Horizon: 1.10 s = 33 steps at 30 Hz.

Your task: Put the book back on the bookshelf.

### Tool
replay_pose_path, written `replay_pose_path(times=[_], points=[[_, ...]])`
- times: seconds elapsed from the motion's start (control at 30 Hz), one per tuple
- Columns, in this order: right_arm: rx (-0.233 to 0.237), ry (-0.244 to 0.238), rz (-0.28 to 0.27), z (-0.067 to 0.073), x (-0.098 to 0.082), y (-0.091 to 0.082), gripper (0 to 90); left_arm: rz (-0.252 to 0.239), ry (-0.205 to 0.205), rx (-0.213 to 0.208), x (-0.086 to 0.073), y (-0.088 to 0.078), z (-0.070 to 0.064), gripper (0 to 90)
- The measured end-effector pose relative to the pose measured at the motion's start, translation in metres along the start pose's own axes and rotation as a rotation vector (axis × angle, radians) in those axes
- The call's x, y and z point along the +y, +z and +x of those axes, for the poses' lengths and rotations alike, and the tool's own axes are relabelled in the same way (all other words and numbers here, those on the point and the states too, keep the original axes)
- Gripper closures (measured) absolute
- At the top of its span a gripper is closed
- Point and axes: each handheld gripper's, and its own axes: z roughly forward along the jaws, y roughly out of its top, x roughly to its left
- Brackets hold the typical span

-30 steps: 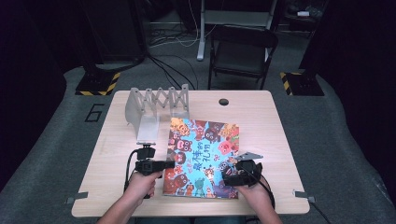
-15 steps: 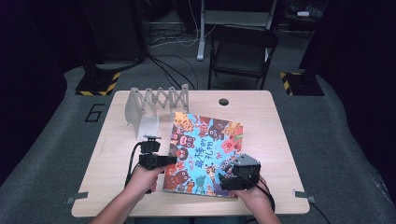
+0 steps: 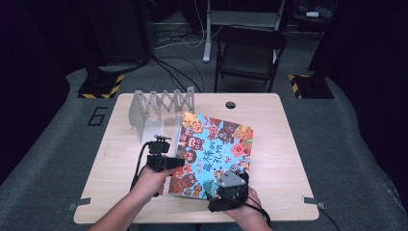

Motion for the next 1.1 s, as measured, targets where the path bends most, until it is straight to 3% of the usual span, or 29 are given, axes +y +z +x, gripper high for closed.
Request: replay_pose_path(times=[0.07,0.1,0.27,0.33,0.43,0.47,0.57,0.63,0.73,0.83,0.87,0.97,1.07,1.1], points=[[0.011,-0.045,-0.01,0.011,0.002,-0.001,0.0,0.003,0.014,0.005,0.001,0.0,-0.001,68.0],[0.007,-0.063,-0.015,0.015,0.003,-0.001,0.0,0.0,0.001,0.003,0.001,0.0,-0.002,68.1],[-0.012,-0.113,0.01,0.043,0.003,0.01,0.0,0.0,0.002,0.0,0.001,-0.001,-0.007,68.5],[-0.052,-0.14,0.011,0.054,0.003,0.015,0.0,0.0,0.002,0.002,0.001,-0.001,-0.008,68.6],[-0.113,-0.216,0.024,0.065,0.003,0.023,0.0,0.006,0.003,0.0,0.002,-0.002,-0.012,69.1],[-0.152,-0.234,0.012,0.069,0.002,0.027,0.0,0.004,0.0,-0.001,0.002,-0.002,-0.013,69.4],[-0.174,-0.252,0.053,0.076,0.002,0.033,1.2,0.007,0.018,0.0,0.004,-0.003,-0.015,70.0],[-0.225,-0.3,0.051,0.079,0.001,0.038,5.2,0.002,0.009,-0.002,0.003,-0.002,-0.017,70.2],[-0.315,-0.327,0.043,0.085,-0.001,0.043,13.8,-0.004,0.008,-0.009,0.003,0.0,-0.017,70.5],[-0.354,-0.362,0.043,0.088,-0.005,0.051,19.2,0.001,0.005,-0.015,0.0,0.002,-0.02,71.5],[-0.414,-0.403,0.025,0.091,-0.008,0.053,21.3,0.001,0.01,-0.012,0.0,0.003,-0.02,72.2],[-0.466,-0.447,-0.014,0.096,-0.014,0.057,28.3,-0.01,0.002,-0.023,0.001,0.004,-0.021,73.2],[-0.514,-0.529,-0.059,0.101,-0.021,0.055,44.7,-0.017,-0.006,-0.025,0.004,0.006,-0.02,75.2],[-0.531,-0.617,-0.05,0.099,-0.02,0.051,50.4,-0.013,-0.02,-0.027,0.006,0.008,-0.019,75.5]])
